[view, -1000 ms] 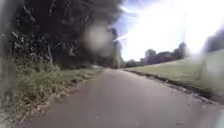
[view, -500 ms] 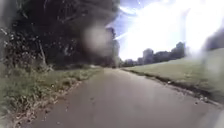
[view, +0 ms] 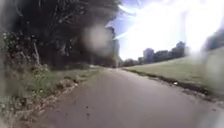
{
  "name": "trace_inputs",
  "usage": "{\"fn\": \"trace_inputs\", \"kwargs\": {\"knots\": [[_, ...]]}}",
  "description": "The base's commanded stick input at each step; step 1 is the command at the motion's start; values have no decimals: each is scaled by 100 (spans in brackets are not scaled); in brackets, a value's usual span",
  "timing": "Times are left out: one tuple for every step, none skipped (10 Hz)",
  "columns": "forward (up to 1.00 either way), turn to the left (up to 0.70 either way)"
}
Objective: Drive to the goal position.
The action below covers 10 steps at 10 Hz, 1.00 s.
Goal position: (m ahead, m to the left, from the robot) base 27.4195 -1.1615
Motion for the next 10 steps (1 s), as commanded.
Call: {"fn": "trace_inputs", "kwargs": {"knots": [[70,-14],[70,0],[70,0],[70,0],[70,0],[70,0],[70,0],[70,0],[70,0],[70,0]]}}
